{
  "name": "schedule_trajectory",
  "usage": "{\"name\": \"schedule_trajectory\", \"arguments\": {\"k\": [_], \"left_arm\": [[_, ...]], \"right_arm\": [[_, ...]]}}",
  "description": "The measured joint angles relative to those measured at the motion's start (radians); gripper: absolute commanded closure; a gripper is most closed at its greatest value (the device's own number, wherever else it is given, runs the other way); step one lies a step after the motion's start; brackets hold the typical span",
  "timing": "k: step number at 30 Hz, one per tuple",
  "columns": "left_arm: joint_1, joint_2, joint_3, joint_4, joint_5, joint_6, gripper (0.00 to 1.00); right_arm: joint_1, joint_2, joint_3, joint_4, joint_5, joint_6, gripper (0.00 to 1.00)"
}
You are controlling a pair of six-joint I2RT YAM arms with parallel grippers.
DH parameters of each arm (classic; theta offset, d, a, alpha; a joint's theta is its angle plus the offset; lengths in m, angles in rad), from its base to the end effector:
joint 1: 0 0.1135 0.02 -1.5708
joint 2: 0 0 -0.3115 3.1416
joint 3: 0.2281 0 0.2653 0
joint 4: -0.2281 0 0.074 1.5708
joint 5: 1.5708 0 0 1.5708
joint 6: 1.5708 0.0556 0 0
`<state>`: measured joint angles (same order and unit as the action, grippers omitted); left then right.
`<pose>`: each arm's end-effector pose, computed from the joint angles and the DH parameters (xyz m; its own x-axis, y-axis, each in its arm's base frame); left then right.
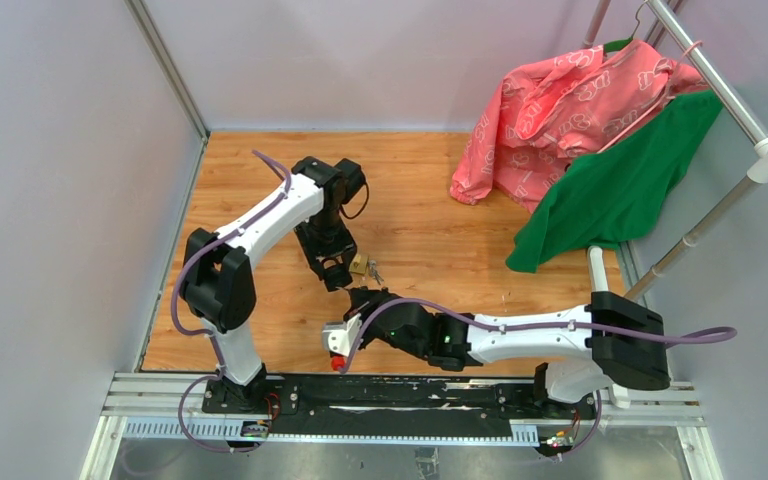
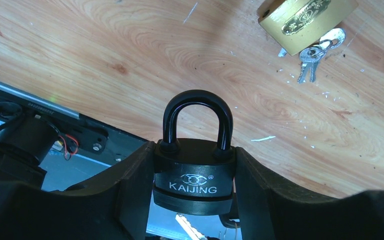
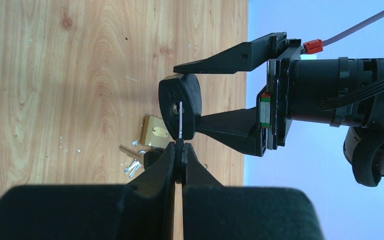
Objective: Unlock with the key
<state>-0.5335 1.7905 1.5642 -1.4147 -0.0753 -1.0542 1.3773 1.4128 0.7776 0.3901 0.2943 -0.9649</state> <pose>0.2984 -0.1714 0.2889 -0.8691 -0.4936 -0.0306 -0.4941 0.8639 0.0981 0.0808 0.3286 0.2852 0.7009 -0.5139 -0.4946 -0.5424 0.0663 -0.8375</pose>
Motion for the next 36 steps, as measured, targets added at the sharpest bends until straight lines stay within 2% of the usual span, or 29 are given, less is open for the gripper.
{"name": "schedule_trajectory", "arguments": {"k": [36], "left_arm": [[0.085, -0.072, -0.063, 0.013, 0.125, -0.047, 1.00]], "right_arm": [[0.023, 0.082, 0.061, -0.006, 0.092, -0.062, 1.00]]}}
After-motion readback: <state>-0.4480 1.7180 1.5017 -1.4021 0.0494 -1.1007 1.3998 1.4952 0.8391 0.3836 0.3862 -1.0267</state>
